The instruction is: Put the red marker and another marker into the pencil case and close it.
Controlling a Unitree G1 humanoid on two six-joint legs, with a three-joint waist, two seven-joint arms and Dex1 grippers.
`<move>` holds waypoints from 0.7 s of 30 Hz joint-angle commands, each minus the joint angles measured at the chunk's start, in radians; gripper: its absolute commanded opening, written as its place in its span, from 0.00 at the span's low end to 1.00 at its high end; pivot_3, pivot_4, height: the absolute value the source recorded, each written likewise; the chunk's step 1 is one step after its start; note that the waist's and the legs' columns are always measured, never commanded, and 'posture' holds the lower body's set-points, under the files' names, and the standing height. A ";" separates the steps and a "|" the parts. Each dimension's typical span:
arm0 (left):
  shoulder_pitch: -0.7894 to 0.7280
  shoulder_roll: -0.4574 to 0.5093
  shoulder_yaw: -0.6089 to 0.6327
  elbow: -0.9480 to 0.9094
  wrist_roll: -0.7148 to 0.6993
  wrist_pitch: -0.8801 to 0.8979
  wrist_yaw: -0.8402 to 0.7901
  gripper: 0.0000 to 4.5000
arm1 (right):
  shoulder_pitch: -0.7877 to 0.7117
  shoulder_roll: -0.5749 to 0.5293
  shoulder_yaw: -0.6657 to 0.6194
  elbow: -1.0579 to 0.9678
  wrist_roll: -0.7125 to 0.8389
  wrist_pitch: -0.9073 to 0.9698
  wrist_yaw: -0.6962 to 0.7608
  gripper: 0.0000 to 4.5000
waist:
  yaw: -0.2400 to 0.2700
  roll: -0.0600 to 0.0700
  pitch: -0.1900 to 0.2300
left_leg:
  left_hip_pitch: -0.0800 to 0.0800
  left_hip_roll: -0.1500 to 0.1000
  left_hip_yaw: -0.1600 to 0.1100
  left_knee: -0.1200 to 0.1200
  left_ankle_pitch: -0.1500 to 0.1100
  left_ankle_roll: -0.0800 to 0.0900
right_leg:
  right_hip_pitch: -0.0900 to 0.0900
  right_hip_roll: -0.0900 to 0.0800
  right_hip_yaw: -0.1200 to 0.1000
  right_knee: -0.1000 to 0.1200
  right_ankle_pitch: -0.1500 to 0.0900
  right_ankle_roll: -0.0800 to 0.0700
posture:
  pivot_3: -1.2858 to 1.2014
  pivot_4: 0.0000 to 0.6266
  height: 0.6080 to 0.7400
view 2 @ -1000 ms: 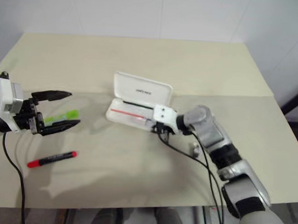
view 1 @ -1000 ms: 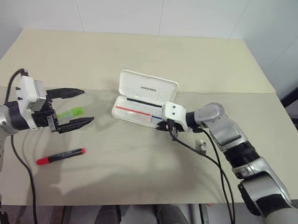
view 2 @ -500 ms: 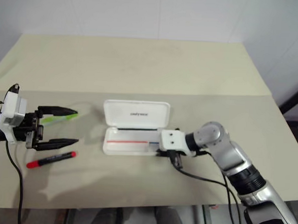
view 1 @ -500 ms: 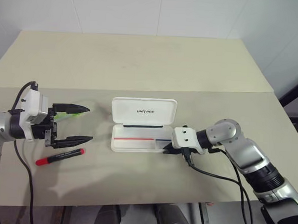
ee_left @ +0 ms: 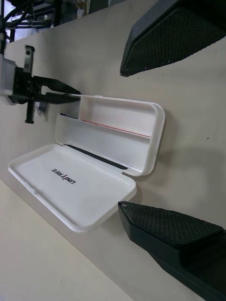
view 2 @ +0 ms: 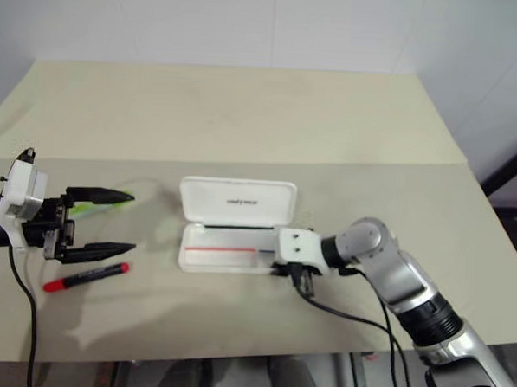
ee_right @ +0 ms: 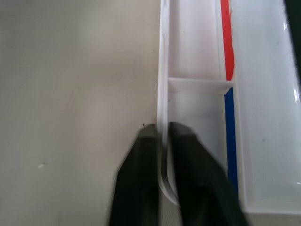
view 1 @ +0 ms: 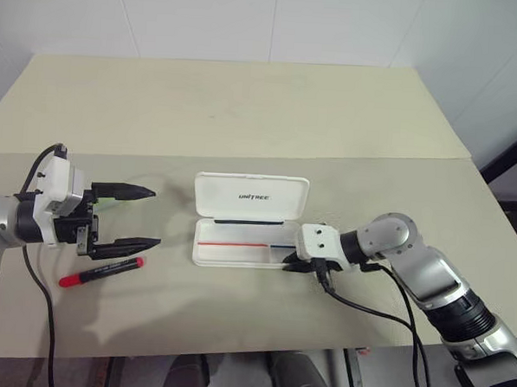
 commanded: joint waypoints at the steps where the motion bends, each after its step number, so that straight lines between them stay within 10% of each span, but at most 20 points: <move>1: -0.031 0.016 0.003 -0.020 -0.019 0.000 0.003 1.00 | -0.004 0.029 -0.008 -0.027 0.005 0.007 -0.037 0.40 | 0.002 0.000 0.000 | 0.000 0.000 0.000 0.000 0.000 0.000 | 0.000 0.000 0.000 0.000 0.000 0.000 | 0.52 0.24 1.00; 21: -0.009 0.038 0.033 -0.033 -0.019 0.012 0.007 1.00 | -0.028 0.003 -0.103 -0.058 0.149 -0.007 0.018 0.48 | 0.004 0.000 0.000 | -0.001 0.000 0.000 -0.001 0.000 0.000 | 0.000 -0.001 0.000 -0.001 0.000 0.000 | 0.52 0.24 1.00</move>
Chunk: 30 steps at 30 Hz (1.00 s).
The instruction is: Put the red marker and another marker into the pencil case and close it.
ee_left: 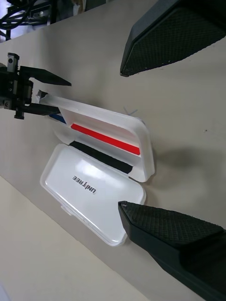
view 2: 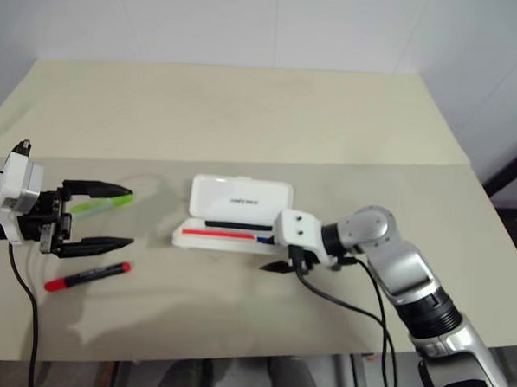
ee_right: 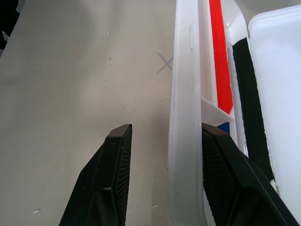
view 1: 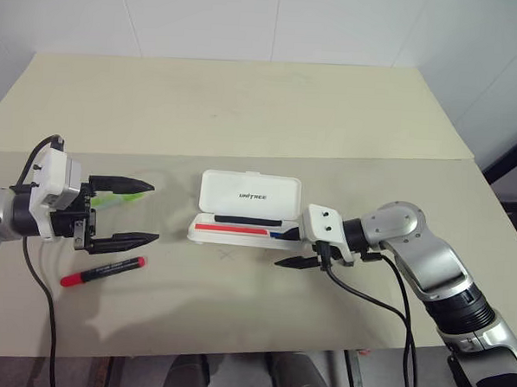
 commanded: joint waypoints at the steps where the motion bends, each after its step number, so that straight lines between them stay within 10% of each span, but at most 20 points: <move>1: 0.011 0.019 0.036 -0.043 -0.023 0.015 0.014 1.00 | 0.004 -0.003 -0.018 -0.049 0.027 0.006 -0.005 0.48 | 0.001 0.000 0.000 | 0.000 0.000 0.000 0.000 0.000 0.000 | 0.000 0.000 0.000 0.000 0.000 0.000 | 0.52 0.24 1.00; 30: -0.081 -0.007 -0.075 -0.046 -0.025 0.070 0.029 1.00 | 0.117 0.018 -0.002 0.155 -0.015 -0.292 0.024 0.56 | 0.002 0.000 0.000 | 0.000 0.000 0.000 0.002 0.000 0.000 | 0.001 0.000 0.000 0.001 0.000 0.001 | 0.52 0.24 1.00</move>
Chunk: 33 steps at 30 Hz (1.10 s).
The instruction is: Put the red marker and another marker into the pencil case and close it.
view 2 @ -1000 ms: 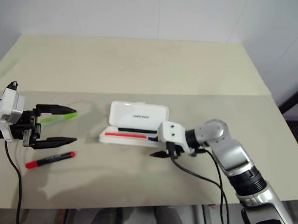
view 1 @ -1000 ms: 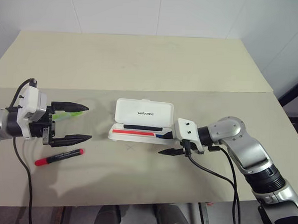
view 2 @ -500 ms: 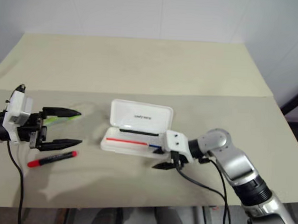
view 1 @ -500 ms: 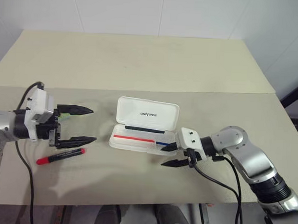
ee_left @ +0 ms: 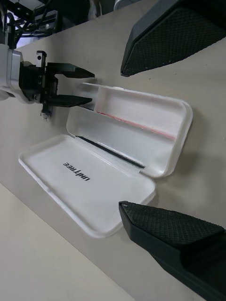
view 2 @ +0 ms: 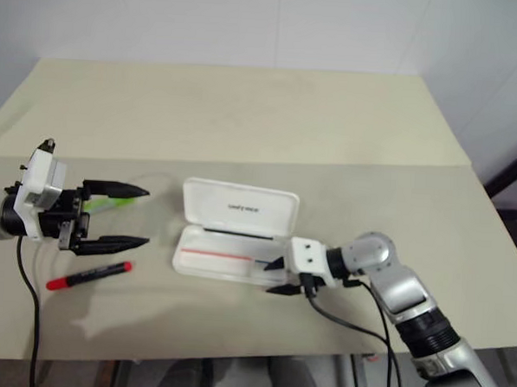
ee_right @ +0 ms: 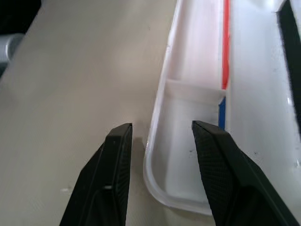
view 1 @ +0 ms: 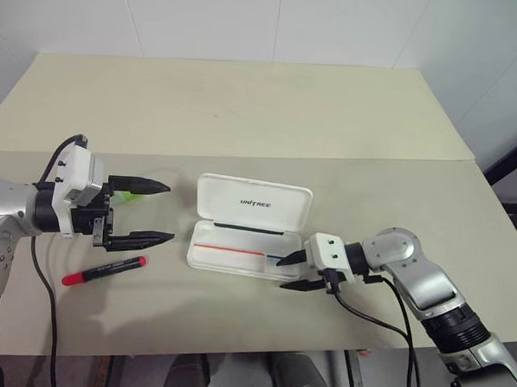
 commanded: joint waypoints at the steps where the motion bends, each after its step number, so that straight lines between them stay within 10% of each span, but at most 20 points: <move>1: -0.011 0.008 0.006 -0.015 -0.017 0.002 0.000 1.00 | -0.021 0.001 -0.016 0.003 0.004 0.004 -0.001 0.60 | -0.001 0.000 0.000 | 0.000 0.000 0.000 0.001 0.000 0.000 | 0.000 0.000 0.000 0.000 0.000 0.000 | 0.52 0.24 1.00; 6: -0.009 0.004 0.011 -0.012 -0.013 -0.006 0.005 1.00 | -0.028 0.009 -0.043 0.003 0.034 -0.035 0.015 0.99 | -0.001 0.000 0.000 | 0.000 0.000 0.000 0.001 0.000 0.000 | 0.000 0.000 0.000 0.001 0.001 0.001 | 0.52 0.24 1.00; 33: 0.075 0.118 0.080 0.036 0.011 -0.048 -0.116 1.00 | -0.071 -0.041 -0.337 -0.208 0.472 0.191 0.045 0.99 | -0.002 0.000 0.000 | 0.001 0.000 0.000 -0.001 0.000 0.000 | 0.000 0.000 0.000 0.000 0.000 0.000 | 0.52 0.24 1.00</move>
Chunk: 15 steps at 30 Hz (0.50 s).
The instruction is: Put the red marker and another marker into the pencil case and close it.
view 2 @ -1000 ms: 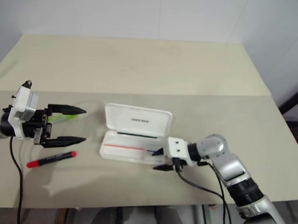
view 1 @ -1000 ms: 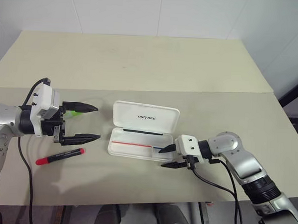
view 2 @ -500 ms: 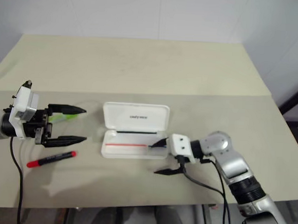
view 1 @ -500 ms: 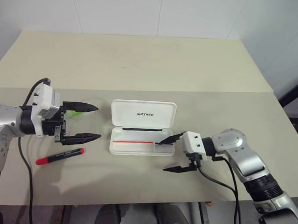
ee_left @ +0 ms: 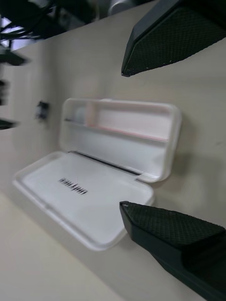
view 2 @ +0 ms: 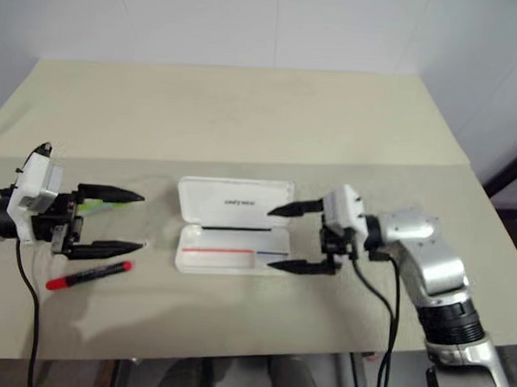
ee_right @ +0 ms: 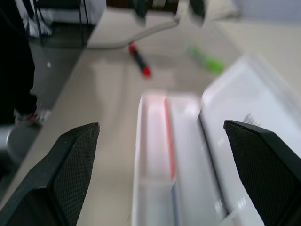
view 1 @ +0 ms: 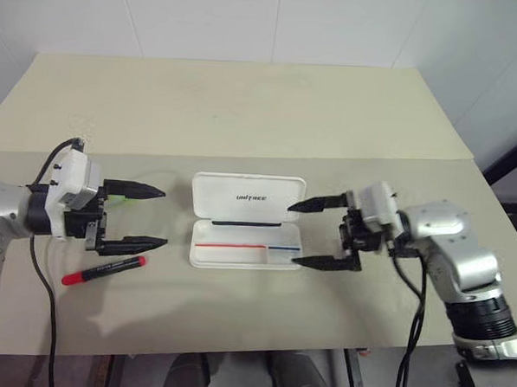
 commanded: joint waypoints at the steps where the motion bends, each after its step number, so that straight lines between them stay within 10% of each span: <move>1: 0.042 0.071 0.050 0.034 0.030 -0.062 -0.086 1.00 | -0.025 -0.021 -0.058 -0.067 0.082 0.047 -0.005 0.99 | -0.001 0.000 0.000 | 0.000 0.000 0.000 -0.001 0.000 0.000 | 0.000 0.000 0.000 0.000 0.000 0.000 | 0.52 0.24 1.00; 15: 0.168 0.203 -0.075 0.099 0.295 -0.204 -0.088 1.00 | -0.079 -0.039 -0.097 -0.091 0.130 0.147 -0.060 0.99 | 0.001 0.001 0.000 | -0.001 0.000 0.001 -0.010 0.000 0.000 | -0.004 -0.001 0.000 -0.002 -0.003 -0.004 | 0.52 0.24 1.00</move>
